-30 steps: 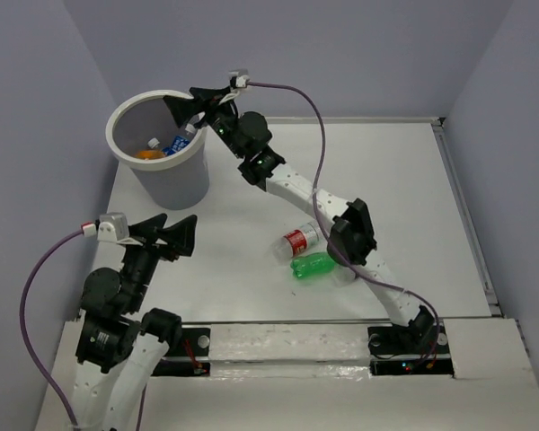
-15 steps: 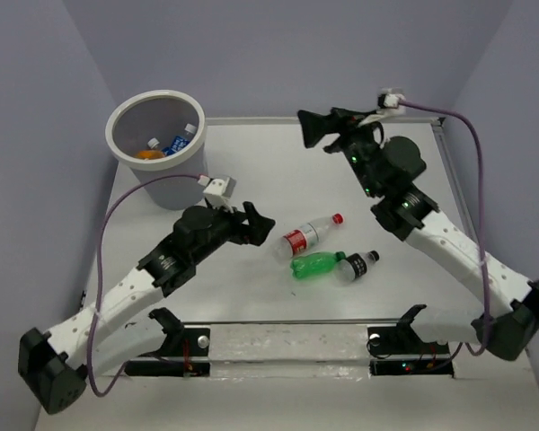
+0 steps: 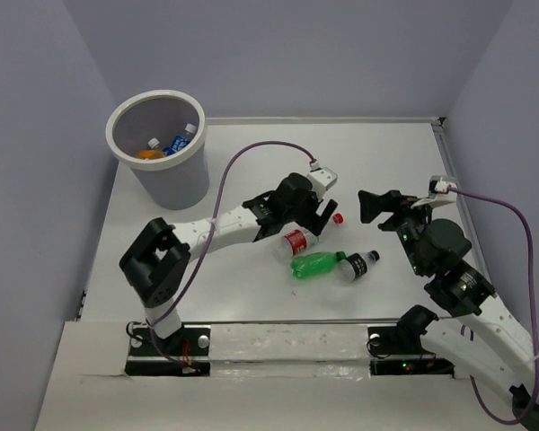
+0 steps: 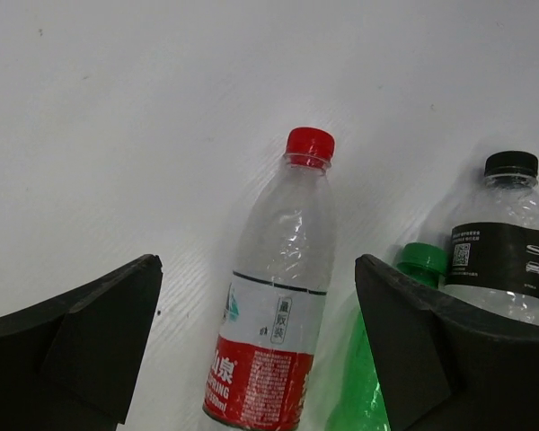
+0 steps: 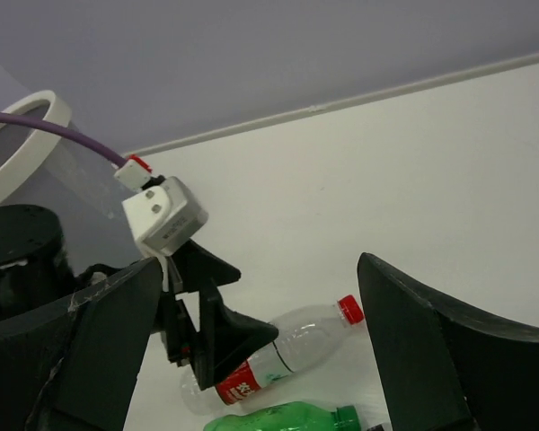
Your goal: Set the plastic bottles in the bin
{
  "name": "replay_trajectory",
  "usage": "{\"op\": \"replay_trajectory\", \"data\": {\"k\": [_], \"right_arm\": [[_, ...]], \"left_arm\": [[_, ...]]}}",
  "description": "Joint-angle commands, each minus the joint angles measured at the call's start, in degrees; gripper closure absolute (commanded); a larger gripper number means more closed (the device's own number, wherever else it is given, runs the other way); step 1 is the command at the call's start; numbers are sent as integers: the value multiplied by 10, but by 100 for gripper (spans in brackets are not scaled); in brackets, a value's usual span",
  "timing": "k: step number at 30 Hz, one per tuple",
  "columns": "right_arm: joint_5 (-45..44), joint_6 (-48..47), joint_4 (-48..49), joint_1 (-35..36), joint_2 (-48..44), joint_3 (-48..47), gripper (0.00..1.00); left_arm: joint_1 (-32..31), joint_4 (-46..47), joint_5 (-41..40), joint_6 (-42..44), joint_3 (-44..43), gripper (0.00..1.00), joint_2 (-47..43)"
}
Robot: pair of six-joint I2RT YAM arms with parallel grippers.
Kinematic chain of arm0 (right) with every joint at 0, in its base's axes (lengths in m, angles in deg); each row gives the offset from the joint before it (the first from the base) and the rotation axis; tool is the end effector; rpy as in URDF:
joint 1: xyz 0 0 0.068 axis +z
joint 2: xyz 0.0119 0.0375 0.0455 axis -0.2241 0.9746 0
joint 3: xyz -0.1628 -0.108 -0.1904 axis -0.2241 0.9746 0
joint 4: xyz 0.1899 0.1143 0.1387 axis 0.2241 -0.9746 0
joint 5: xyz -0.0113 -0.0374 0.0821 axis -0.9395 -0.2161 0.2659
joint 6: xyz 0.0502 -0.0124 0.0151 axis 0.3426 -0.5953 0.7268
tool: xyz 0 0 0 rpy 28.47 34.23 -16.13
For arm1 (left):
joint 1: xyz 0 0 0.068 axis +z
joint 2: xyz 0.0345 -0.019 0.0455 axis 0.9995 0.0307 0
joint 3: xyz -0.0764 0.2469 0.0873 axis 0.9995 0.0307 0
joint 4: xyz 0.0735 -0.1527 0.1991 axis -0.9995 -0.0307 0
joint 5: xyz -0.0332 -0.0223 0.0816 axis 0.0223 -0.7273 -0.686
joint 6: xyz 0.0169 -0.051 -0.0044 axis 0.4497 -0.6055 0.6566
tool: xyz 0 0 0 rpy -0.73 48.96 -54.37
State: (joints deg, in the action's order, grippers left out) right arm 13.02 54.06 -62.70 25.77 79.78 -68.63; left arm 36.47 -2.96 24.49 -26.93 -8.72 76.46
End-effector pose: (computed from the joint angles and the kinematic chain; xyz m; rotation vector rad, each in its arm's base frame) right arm 0.1189 0.0740 0.3564 0.1584 1.5693 0.4512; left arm 0.2416 -0.3056 0.2637 0.8313 1.8630 -0.5929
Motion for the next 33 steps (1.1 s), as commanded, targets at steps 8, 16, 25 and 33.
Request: {"op": "replay_trajectory", "data": {"k": [8, 16, 25, 33], "right_arm": [[3, 28, -20, 5, -30, 17, 6], [6, 38, -21, 5, -35, 28, 6], [23, 56, -19, 5, -27, 45, 7], [46, 72, -18, 5, -6, 72, 8]], "left_arm": [[-5, -86, 90, 129, -138, 1, 140], [-5, -114, 70, 136, -153, 9, 187], [15, -146, -28, 157, -176, 36, 201], [79, -105, -14, 132, -181, 47, 70]]}}
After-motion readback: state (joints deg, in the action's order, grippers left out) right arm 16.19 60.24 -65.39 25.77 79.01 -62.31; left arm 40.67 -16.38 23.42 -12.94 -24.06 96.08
